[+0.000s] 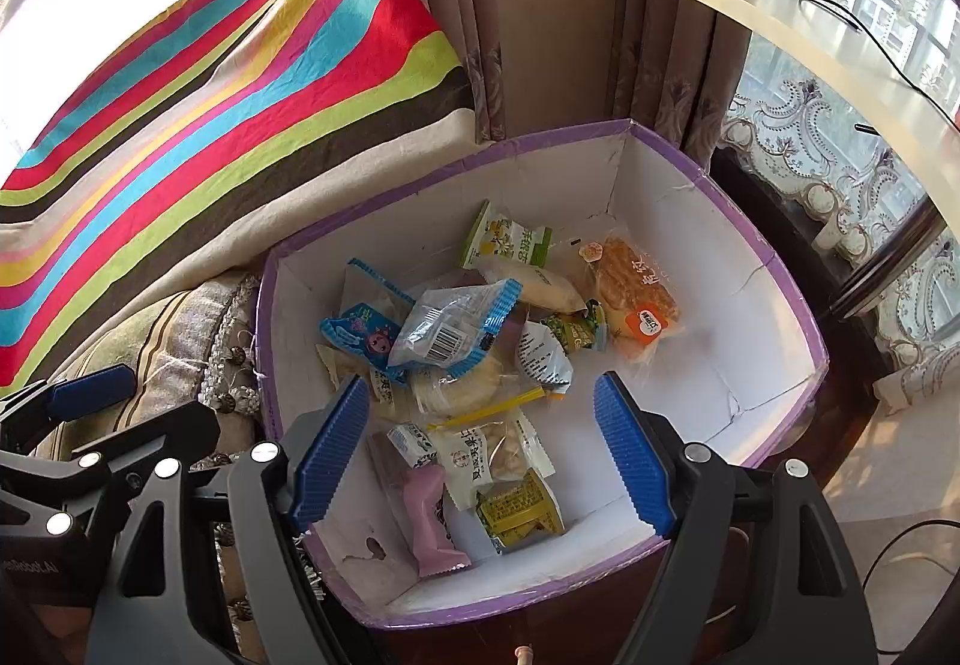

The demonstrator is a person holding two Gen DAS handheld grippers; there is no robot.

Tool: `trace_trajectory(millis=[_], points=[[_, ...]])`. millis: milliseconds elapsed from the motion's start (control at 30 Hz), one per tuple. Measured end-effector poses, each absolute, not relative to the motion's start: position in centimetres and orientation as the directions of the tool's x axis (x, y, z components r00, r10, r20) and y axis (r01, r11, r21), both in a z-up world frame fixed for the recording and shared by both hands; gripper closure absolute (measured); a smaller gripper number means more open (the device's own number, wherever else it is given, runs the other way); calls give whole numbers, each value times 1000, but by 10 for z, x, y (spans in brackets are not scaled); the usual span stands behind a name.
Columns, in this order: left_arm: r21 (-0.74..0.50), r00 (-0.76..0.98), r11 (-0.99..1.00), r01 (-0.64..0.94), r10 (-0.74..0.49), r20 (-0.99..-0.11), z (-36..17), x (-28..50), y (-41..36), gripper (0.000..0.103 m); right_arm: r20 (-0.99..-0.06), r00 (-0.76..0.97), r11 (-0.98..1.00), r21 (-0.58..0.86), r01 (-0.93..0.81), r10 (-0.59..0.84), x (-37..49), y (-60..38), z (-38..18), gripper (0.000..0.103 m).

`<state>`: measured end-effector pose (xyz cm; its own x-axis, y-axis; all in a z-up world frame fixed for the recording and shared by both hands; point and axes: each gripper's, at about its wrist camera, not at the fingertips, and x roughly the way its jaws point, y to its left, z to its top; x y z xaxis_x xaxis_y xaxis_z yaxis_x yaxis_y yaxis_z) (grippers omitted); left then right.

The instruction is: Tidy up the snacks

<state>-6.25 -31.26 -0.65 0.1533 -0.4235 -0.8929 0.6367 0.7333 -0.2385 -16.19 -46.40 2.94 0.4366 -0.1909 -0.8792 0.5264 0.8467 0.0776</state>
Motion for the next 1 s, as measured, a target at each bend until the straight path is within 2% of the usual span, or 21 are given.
trace_trajectory(millis=[1000], points=[[-239,154,735,635,-424,-893,-7,-62,-313,2,-880,436,847,78,526,-190,-161,-466,28,27]])
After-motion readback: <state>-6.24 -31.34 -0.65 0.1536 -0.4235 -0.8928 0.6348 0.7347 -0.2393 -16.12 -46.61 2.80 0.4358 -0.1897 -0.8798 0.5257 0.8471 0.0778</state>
